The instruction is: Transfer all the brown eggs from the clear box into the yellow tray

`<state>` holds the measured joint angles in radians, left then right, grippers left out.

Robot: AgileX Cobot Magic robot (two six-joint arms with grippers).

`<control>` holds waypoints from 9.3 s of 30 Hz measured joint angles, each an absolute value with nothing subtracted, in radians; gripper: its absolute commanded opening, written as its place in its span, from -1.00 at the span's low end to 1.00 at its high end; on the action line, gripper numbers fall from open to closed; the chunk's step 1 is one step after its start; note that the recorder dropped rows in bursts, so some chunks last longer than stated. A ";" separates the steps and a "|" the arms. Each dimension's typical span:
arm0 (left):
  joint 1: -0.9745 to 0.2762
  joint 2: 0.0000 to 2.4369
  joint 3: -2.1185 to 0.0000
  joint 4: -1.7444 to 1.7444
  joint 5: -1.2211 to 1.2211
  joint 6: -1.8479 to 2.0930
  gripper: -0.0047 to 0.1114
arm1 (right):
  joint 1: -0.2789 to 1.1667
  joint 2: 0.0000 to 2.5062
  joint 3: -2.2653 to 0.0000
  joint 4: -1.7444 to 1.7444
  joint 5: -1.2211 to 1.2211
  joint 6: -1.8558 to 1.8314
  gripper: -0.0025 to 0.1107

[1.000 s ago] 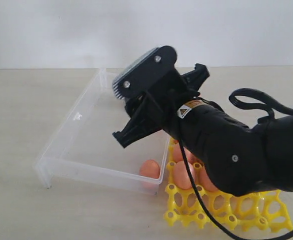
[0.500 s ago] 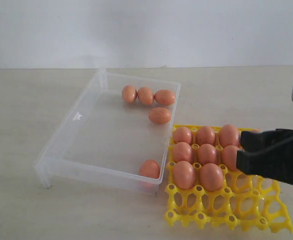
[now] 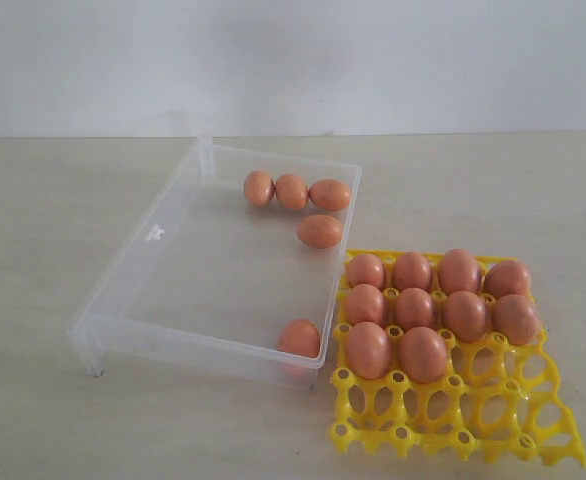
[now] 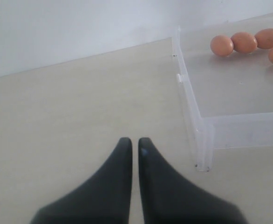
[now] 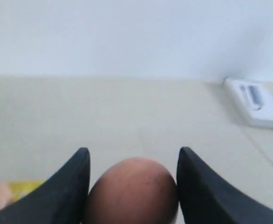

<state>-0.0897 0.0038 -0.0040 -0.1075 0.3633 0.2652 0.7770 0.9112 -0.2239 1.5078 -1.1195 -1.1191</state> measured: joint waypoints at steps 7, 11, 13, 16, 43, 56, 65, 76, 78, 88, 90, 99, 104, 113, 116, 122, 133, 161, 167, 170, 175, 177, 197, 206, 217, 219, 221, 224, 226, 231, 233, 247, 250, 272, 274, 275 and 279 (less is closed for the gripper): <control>-0.090 0.004 -0.004 -0.108 0.363 0.265 -0.85 | 0.698 0.917 -0.222 1.002 -1.210 -1.008 -0.96; -0.090 0.004 -0.004 -0.108 0.363 0.265 -0.85 | 0.657 0.920 -0.222 0.814 -1.210 -0.971 -0.96; -0.090 0.004 -0.004 -0.108 0.363 0.265 -0.85 | 0.649 0.920 -0.249 0.694 -1.210 -0.834 -0.96; -0.090 0.004 -0.004 -0.108 0.363 0.265 -0.85 | 0.649 0.920 -0.316 0.539 -1.101 -0.568 -0.96; -0.090 0.004 -0.004 -0.108 0.363 0.265 -0.85 | 0.649 0.920 -0.007 0.635 -0.726 -0.228 -0.96; -0.090 0.004 -0.004 -0.108 0.363 0.265 -0.85 | 0.649 0.932 -0.103 0.790 -0.338 -0.264 -0.96; -0.090 0.004 -0.004 -0.108 0.363 0.265 -0.85 | 0.596 1.239 -0.189 0.904 -0.396 -0.369 -0.96; -0.090 0.004 -0.004 -0.108 0.363 0.265 -0.85 | 0.591 1.436 -0.296 0.880 -0.440 -0.425 -0.96; -0.090 0.004 -0.004 -0.108 0.363 0.265 -0.85 | 0.591 1.435 -0.299 0.877 -0.440 -0.425 -0.96; -0.090 0.004 -0.004 -0.108 0.363 0.265 -0.85 | 0.591 1.435 -0.299 0.875 -0.444 -0.438 -0.96; -0.090 0.004 -0.004 -0.108 0.363 0.265 -0.85 | 0.591 1.435 -0.299 0.875 -0.446 -0.440 -0.96; -0.090 0.004 -0.004 -0.108 0.363 0.265 -0.85 | 0.591 1.435 -0.299 0.843 -0.548 -0.446 -0.96; -0.090 0.004 -0.004 -0.108 0.363 0.265 -0.85 | 0.591 1.436 -0.299 0.790 -0.635 -0.432 -0.96; -0.090 0.004 -0.004 -0.108 0.363 0.265 -0.85 | 0.591 1.436 -0.268 0.679 -0.643 -0.372 -0.96; -0.090 0.004 -0.004 -0.108 0.363 0.265 -0.85 | 0.591 1.436 -0.268 0.678 -0.632 -0.370 -0.96; -0.090 0.004 -0.004 -0.108 0.363 0.265 -0.85 | 0.591 1.436 -0.268 0.677 -0.628 -0.370 -0.95; -0.090 0.004 -0.004 -0.108 0.363 0.265 -0.85 | 0.591 1.436 -0.268 0.677 -0.612 -0.387 -0.31; -0.090 0.004 -0.004 -0.108 0.363 0.265 -0.85 | 0.591 1.423 -0.268 0.668 -0.706 -0.391 -0.24; -0.090 0.004 -0.004 -0.108 0.363 0.265 -0.85 | 0.591 1.275 -0.284 0.666 -0.914 -0.391 -0.41; -0.090 0.004 -0.004 -0.108 0.363 0.265 -0.85 | 0.591 1.189 -0.288 0.704 -0.755 -0.392 -0.89; -0.090 0.004 -0.004 -0.108 0.363 0.265 -0.85 | 0.591 1.119 -0.288 0.721 -0.233 -0.399 -0.96; -0.090 0.004 -0.004 -0.108 0.363 0.265 -0.85 | 0.591 1.096 -0.288 0.721 -0.125 -0.396 -0.96; -0.090 0.004 -0.004 -0.108 0.363 0.265 -0.85 | 0.591 1.078 -0.190 0.722 -0.298 -0.463 -0.96; -0.090 0.004 -0.004 -0.108 0.363 0.265 -0.85 | 0.590 1.170 -0.190 0.856 -0.287 -0.521 -0.96; -0.090 0.004 -0.004 -0.108 0.363 0.265 -0.85 | 0.590 1.223 -0.190 0.854 -0.303 -0.524 -0.96; -0.090 0.004 -0.004 -0.108 0.363 0.265 -0.85 | 0.590 1.240 -0.190 0.843 -0.310 -0.526 -0.96; -0.090 0.004 -0.004 -0.108 0.363 0.265 -0.85 | 0.590 1.248 -0.190 0.821 -0.311 -0.529 -0.96; -0.090 0.004 -0.004 -0.108 0.363 0.265 -0.85 | 0.590 1.252 -0.190 0.778 -0.311 -0.532 -0.96; -0.090 0.004 -0.004 -0.108 0.363 0.265 -0.85 | 0.590 1.252 -0.190 0.753 -0.311 -0.532 -0.96; -0.090 0.004 -0.004 -0.108 0.363 0.265 -0.85 | 0.590 1.252 -0.190 0.735 -0.311 -0.534 -0.96; -0.090 0.004 -0.004 -0.108 0.363 0.265 -0.85 | 0.590 1.252 -0.190 0.731 -0.318 -0.534 -0.96; -0.090 0.004 -0.004 -0.108 0.363 0.265 -0.85 | 0.590 1.257 -0.190 0.774 -0.358 -0.542 -0.96; -0.090 0.004 -0.004 -0.108 0.363 0.265 -0.85 | 0.590 1.257 -0.190 0.777 -0.355 -0.542 -0.96; -0.090 0.004 -0.004 -0.108 0.363 0.265 -0.85 | 0.590 1.442 -0.190 0.796 -0.391 -0.539 -0.96; -0.090 0.004 -0.004 -0.108 0.363 0.265 -0.85 | 0.590 1.443 -0.190 0.796 -0.398 -0.534 -0.96; -0.090 0.004 -0.004 -0.108 0.363 0.265 -0.85 | 0.590 1.443 -0.190 0.796 -0.400 -0.528 -0.96; -0.090 0.004 -0.004 -0.108 0.363 0.265 -0.85 | 0.590 1.443 -0.190 0.793 -0.411 -0.497 -0.96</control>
